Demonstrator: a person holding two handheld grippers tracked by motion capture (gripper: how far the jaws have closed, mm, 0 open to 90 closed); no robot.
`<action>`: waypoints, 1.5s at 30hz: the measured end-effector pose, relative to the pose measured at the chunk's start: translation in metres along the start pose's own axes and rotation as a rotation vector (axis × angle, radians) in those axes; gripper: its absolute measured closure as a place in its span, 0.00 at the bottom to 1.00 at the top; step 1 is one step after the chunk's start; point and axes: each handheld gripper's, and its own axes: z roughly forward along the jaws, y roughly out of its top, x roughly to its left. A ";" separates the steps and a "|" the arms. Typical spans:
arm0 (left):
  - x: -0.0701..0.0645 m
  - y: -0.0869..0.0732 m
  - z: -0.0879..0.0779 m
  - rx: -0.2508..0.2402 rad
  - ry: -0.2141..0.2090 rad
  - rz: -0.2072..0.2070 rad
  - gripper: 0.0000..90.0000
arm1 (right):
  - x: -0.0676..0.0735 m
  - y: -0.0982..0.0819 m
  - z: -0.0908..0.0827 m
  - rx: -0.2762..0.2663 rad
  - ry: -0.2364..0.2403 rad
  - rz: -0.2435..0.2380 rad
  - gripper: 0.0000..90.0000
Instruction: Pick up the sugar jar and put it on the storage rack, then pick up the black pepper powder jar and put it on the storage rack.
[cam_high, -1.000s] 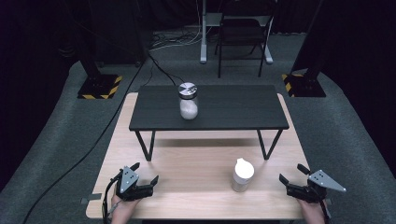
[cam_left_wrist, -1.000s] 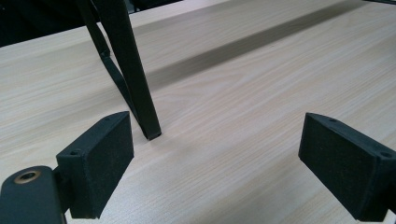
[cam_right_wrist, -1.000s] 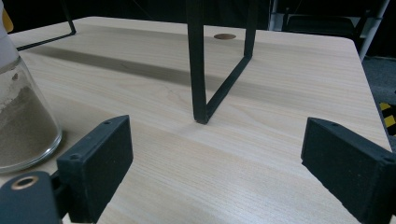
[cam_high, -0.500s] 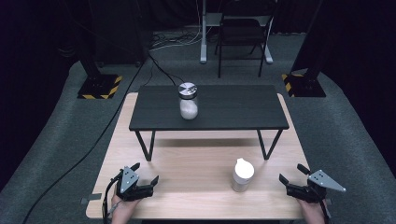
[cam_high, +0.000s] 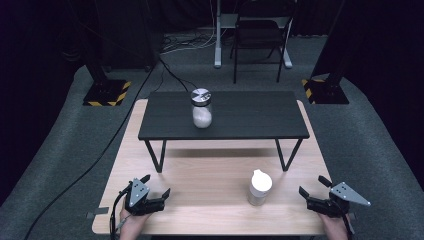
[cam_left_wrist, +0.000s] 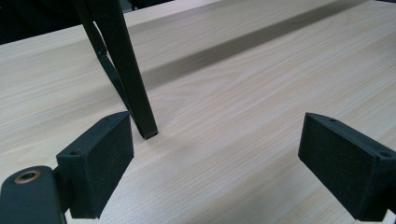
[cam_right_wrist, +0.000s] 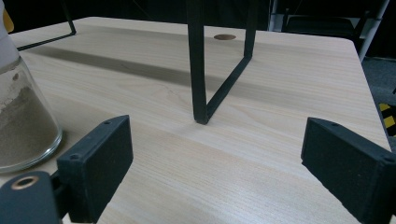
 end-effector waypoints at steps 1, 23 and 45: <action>0.000 0.000 0.000 -0.001 0.000 -0.001 0.11 | 0.000 0.000 0.000 -0.001 0.000 0.000 0.09; 0.001 0.000 0.003 -0.005 -0.014 -0.001 0.11 | 0.001 0.000 0.001 -0.002 -0.014 0.017 0.09; 0.001 0.002 0.005 0.007 -0.012 0.006 0.11 | 0.000 0.000 0.001 -0.006 -0.011 0.024 0.09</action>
